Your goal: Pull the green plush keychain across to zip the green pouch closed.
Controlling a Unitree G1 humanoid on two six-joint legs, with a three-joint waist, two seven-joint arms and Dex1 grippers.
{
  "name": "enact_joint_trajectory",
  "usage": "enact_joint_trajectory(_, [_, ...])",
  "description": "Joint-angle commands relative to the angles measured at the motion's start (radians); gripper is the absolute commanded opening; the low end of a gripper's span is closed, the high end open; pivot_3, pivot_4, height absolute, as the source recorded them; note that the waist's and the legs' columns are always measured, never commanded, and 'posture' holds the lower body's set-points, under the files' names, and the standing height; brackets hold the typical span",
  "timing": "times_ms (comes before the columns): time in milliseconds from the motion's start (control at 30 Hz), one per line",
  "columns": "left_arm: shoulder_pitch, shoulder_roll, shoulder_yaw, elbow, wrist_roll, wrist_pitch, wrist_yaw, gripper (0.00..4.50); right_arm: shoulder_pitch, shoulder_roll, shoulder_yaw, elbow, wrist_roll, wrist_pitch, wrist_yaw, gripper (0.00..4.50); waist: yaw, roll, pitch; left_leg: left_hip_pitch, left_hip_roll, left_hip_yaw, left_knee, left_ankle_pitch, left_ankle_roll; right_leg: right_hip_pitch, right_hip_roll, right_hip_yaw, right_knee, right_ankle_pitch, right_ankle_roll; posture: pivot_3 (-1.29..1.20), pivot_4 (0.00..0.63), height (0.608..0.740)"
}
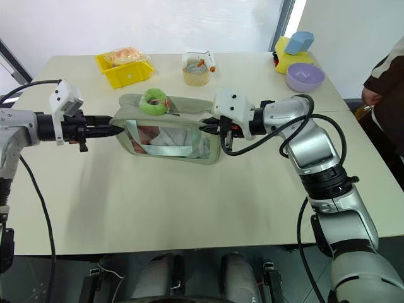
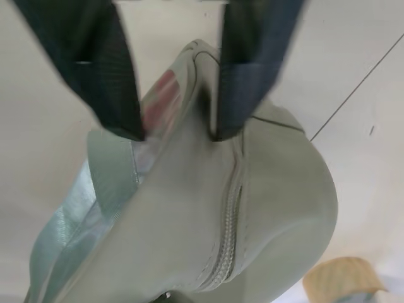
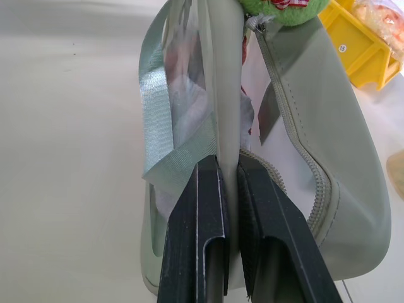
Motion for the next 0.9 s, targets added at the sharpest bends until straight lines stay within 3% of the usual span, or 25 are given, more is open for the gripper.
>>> enact_joint_trajectory(33, [-0.021,0.009,0.013,-0.017,0.003,-0.016,-0.011,0.05,-0.024,0.005,-0.009,-0.014,0.003,0.000,-0.004,0.00,0.000,0.000,0.000,0.000,0.000,0.000,0.000,0.000,0.000,0.000,0.000,0.000,0.000,0.000,0.000,0.00,0.150,0.739])
enact_joint_trajectory(100, [-0.024,0.006,0.007,-0.012,0.010,-0.018,-0.009,0.05,-0.029,0.005,-0.011,-0.010,0.006,0.006,-0.005,0.00,0.000,0.000,0.000,0.000,0.000,0.000,0.000,0.000,0.000,0.000,0.000,0.000,0.000,0.000,0.000,0.00,0.150,0.739])
enact_joint_trajectory(200, [-0.008,0.012,0.005,-0.020,0.007,-0.032,-0.037,0.00,-0.054,0.001,-0.030,-0.010,0.034,0.060,0.004,1.17,0.000,0.000,0.000,0.000,0.000,0.000,0.000,0.000,0.000,0.000,0.000,0.000,0.000,0.000,0.000,0.00,0.150,0.739])
enact_joint_trajectory(300, [0.002,0.010,0.007,-0.026,0.009,-0.037,-0.042,0.00,-0.100,-0.018,-0.037,-0.008,0.031,0.066,0.016,2.63,0.000,0.000,0.000,0.000,0.000,0.000,0.000,0.000,0.000,0.000,0.000,0.000,0.000,0.000,0.000,0.00,0.150,0.739])
enact_joint_trajectory(500, [0.003,0.006,0.005,-0.025,0.008,-0.040,-0.045,0.00,-0.226,0.098,-0.063,-0.011,0.098,0.146,-0.045,2.63,0.000,0.000,0.000,0.000,0.000,0.000,0.000,0.000,0.000,0.000,0.000,0.000,0.000,0.000,0.000,0.00,0.150,0.739])
enact_joint_trajectory(667, [-0.005,-0.002,-0.003,-0.021,0.012,-0.043,-0.043,0.00,-0.241,0.224,-0.015,0.021,0.092,0.141,-0.098,2.63,0.001,0.000,0.000,0.000,0.000,0.000,0.000,0.000,0.000,0.000,0.000,0.000,0.000,0.000,0.000,0.00,0.150,0.739])
enact_joint_trajectory(900, [-0.006,-0.005,0.000,-0.029,0.014,-0.042,-0.038,0.00,-0.222,0.241,0.042,0.060,0.075,0.125,-0.075,2.63,0.002,0.000,0.000,-0.001,0.000,0.001,0.000,0.000,0.000,0.000,0.000,0.000,0.000,0.000,0.000,0.00,0.150,0.739])
